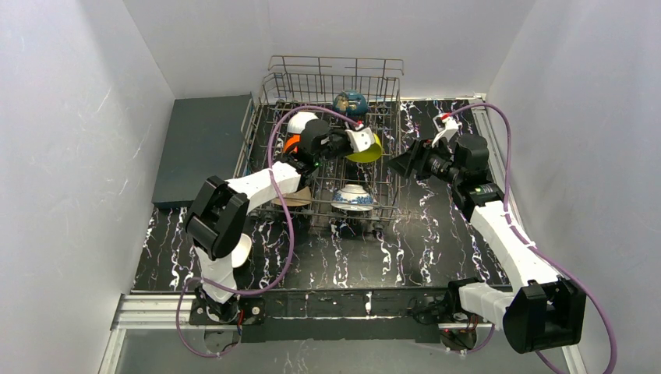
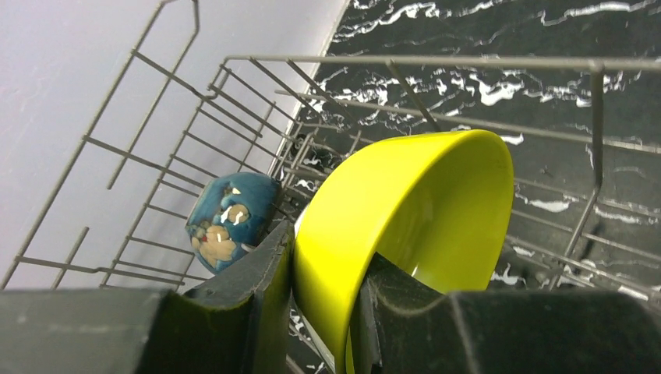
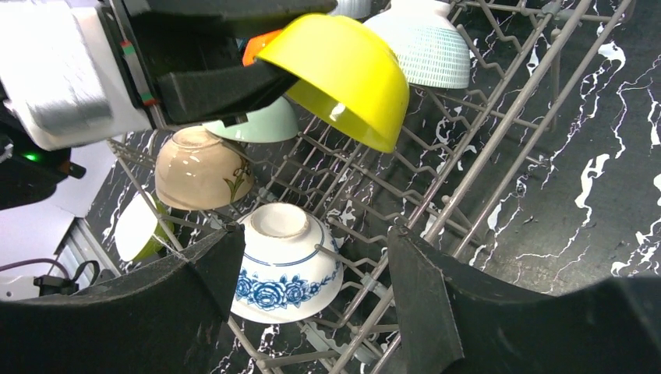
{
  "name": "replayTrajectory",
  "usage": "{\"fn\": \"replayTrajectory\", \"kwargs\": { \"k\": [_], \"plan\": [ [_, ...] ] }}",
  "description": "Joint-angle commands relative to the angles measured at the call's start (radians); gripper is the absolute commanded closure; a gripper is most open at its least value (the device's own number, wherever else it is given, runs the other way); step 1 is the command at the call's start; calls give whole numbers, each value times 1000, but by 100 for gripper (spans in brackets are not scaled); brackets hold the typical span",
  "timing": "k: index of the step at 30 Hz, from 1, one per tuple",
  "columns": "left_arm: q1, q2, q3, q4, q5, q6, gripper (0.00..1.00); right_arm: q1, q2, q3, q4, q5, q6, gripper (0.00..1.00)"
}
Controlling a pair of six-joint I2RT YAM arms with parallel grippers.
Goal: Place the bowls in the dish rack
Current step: Adjust the bowl in the dish rack.
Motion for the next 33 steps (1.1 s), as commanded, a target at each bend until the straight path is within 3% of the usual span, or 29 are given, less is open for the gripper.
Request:
{"fn": "replayTrajectory", "kwargs": {
  "k": [1,22,27,33],
  "plan": [
    [-3,-12,-62,138,-36,97,87,-12,-7,5,20,-7,-22,24],
    [-36,-97,-313,348,-72,182,93,-22,6,8,30,-26,-26,24],
    [-58,-103,-350,373,-91,173,82,-24,11,9,32,-32,-25,24],
    [-85,-105,-376,376,-102,172,62,-23,15,4,38,-44,-23,24]
  ]
}}
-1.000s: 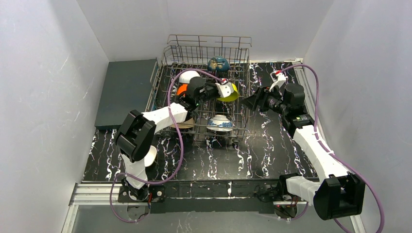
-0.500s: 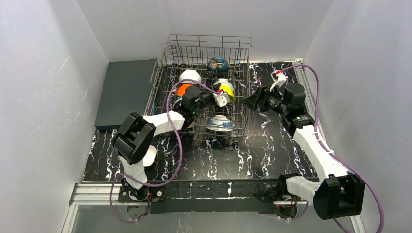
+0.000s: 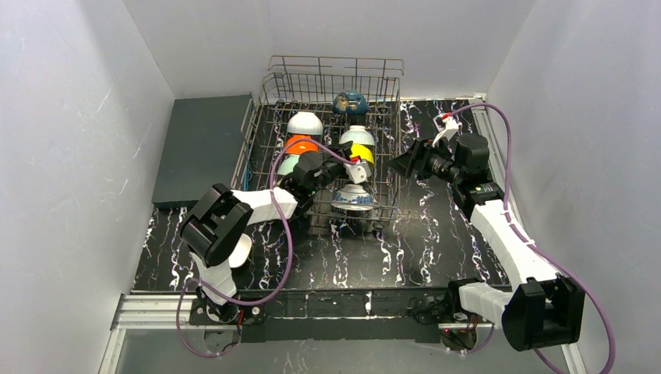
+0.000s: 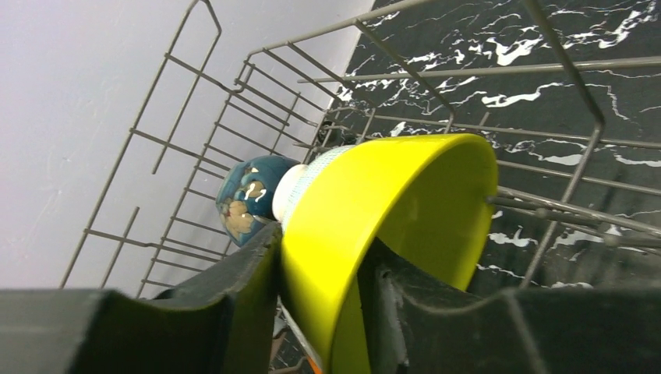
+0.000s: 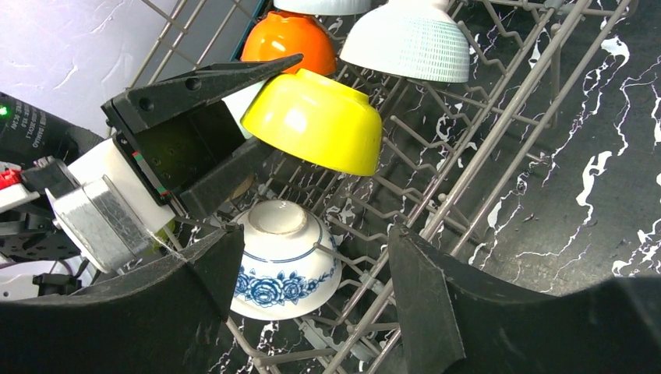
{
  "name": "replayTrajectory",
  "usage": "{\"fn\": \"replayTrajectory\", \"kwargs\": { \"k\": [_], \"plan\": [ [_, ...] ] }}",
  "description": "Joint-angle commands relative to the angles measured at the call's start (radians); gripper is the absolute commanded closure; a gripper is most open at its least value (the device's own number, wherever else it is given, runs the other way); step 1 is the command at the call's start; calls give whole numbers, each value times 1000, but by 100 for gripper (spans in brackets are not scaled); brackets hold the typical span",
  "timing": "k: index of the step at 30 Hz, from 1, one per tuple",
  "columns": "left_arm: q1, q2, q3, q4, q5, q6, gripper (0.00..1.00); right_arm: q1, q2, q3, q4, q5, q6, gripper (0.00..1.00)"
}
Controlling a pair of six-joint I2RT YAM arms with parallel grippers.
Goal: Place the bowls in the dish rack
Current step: Adjust the bowl in the dish rack.
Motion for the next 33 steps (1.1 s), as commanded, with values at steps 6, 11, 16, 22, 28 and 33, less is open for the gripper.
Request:
{"fn": "replayTrajectory", "kwargs": {
  "k": [6,11,16,22,28,33],
  "plan": [
    [-38,-64,-55,-10,6,-14,50,-4,11,2,38,-44,-24,23],
    [-39,-105,-84,-13,18,-27,36,-5,45,17,32,-92,-39,24],
    [-39,-149,-99,-52,37,-44,33,2,106,41,36,-154,-44,28],
    [-39,-186,-100,-98,59,-60,42,44,161,76,50,-165,-43,30],
    [-39,-189,-62,-161,102,-66,55,110,212,119,56,-145,-52,34],
    [-38,-155,-25,-181,125,-67,61,149,246,159,65,-111,-57,34]
  ]
}}
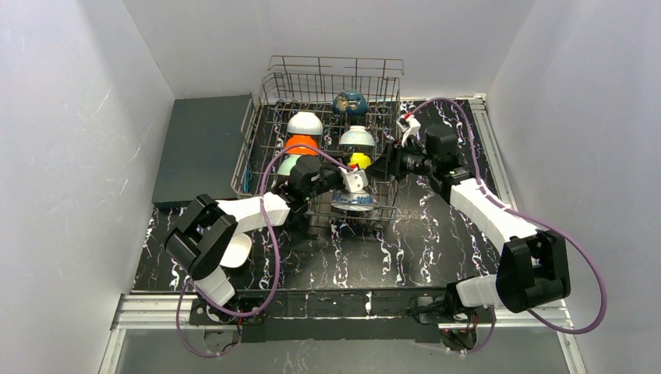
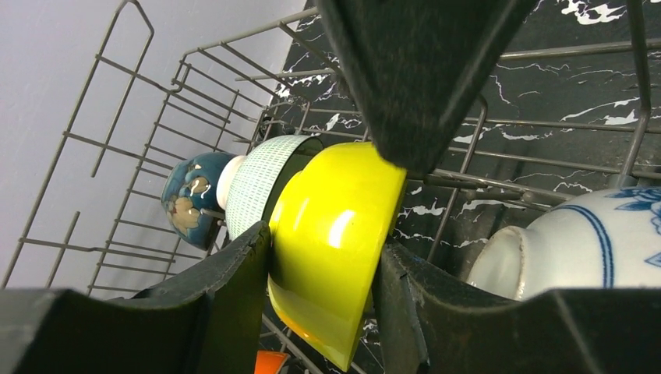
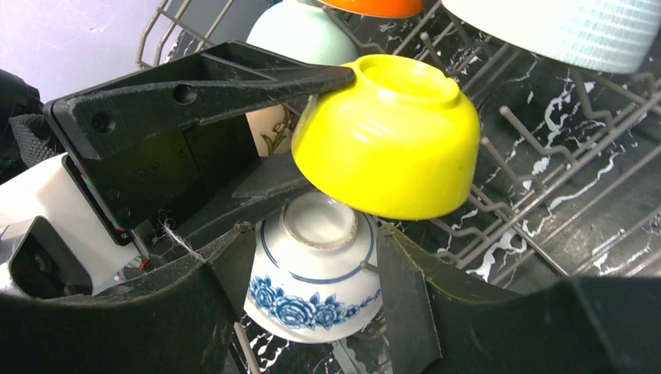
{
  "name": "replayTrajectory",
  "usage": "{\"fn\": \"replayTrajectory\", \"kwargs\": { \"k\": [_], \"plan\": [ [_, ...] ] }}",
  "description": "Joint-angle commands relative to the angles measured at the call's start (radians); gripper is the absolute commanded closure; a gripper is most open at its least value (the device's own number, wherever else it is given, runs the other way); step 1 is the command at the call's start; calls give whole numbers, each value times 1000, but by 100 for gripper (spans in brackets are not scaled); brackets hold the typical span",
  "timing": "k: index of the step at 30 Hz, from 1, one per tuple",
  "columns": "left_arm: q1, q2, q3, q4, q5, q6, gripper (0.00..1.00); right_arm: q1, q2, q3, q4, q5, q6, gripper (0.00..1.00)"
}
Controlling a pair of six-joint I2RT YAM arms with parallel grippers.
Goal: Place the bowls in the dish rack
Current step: Adjust the bowl in the dish rack.
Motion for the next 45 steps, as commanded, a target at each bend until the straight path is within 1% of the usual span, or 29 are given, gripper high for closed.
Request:
{"fn": "replayTrajectory", "kwargs": {
  "k": [1,5,10,15,20,22,24,27,31,33,37,40,44,45],
  "plan": [
    [-8,-15,62,-20,65,-23,63,26,27,83,46,34,-18,35],
    [-8,23,90,-25,82,-42,69,33,62,121,34,66,-27,41],
    [-7,59,116,-38,99,-74,72,50,112,164,-4,115,-57,43],
    [-5,70,112,-54,132,-95,74,59,152,186,-78,152,-90,50],
    [-5,45,78,-57,146,-110,75,77,159,177,-104,182,-112,51],
    [-5,24,60,-58,158,-118,72,90,162,178,-120,194,-124,51],
    [-6,2,43,-59,172,-129,68,102,170,180,-138,205,-132,51],
    [-4,-40,19,-70,183,-148,54,115,173,173,-147,225,-137,50],
    [-5,-93,0,-89,188,-173,45,127,179,162,-151,253,-139,50],
    [-5,-113,-4,-101,189,-180,44,133,183,162,-155,259,-140,50],
    [-5,-145,-7,-115,170,-192,49,137,189,164,-158,280,-139,50],
    [-5,-162,-11,-127,151,-192,51,139,193,173,-164,299,-140,50],
    [-5,-168,-9,-138,121,-192,51,141,200,186,-175,323,-141,50],
    [-5,-171,-8,-138,112,-196,50,141,202,189,-180,328,-141,50]
  ]
}}
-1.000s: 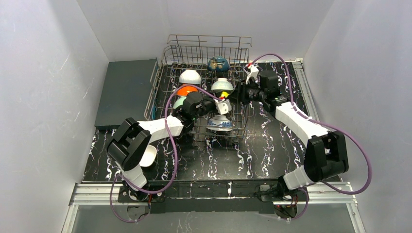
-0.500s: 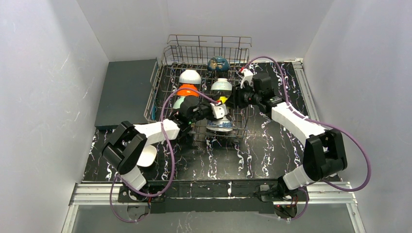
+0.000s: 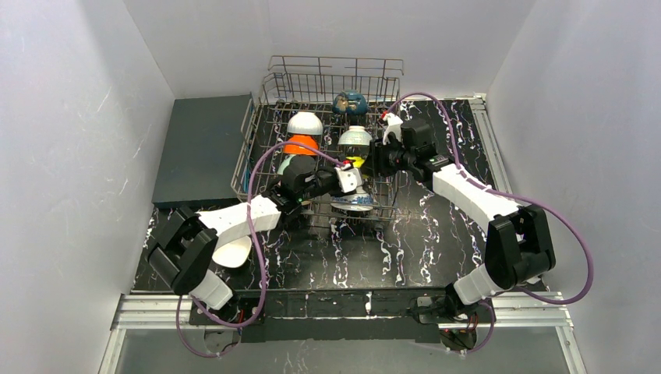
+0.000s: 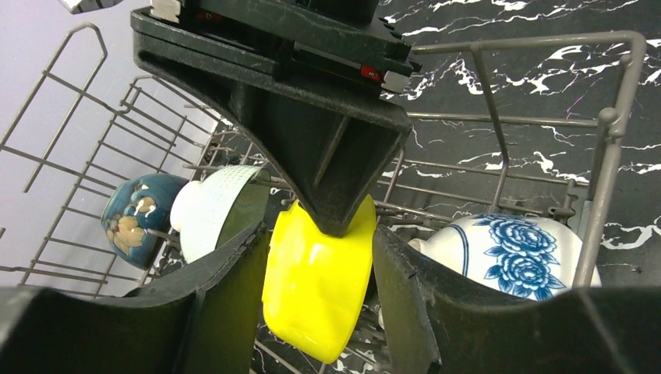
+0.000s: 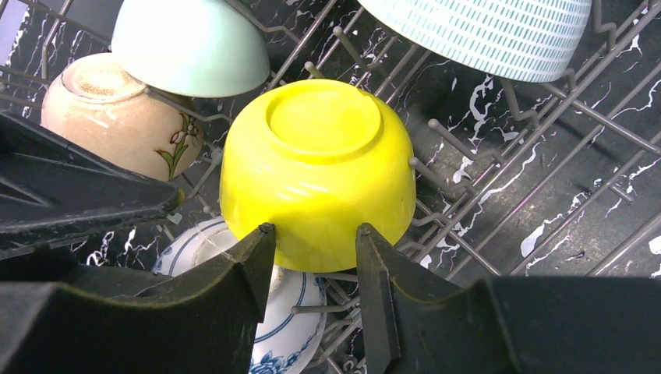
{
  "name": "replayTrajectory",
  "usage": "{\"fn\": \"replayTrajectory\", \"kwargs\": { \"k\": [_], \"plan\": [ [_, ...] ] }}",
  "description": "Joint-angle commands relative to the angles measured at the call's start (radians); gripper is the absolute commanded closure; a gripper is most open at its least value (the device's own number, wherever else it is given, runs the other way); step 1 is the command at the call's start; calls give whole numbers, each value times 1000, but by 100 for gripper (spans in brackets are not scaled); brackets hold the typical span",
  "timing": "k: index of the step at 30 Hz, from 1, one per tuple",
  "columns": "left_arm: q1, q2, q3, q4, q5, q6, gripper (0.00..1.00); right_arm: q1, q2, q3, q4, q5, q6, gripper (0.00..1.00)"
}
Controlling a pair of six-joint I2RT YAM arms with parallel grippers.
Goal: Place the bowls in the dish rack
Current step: Adjust the bowl in the dish rack.
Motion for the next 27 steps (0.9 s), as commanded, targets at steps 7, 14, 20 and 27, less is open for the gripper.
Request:
{"fn": "replayTrajectory", "kwargs": {
  "k": [7,14,20,27],
  "plan": [
    [2,-65,62,-73,-192,-239,40,16,42,58,-51,88,-9,48],
    [7,-80,164,-344,-392,-625,27,16,39,74,-55,125,-2,45],
    [19,-13,332,-711,-451,-958,24,16,21,70,-60,134,1,42],
    [42,89,442,-829,-319,-1114,21,16,-4,51,-45,131,12,38]
  ]
}}
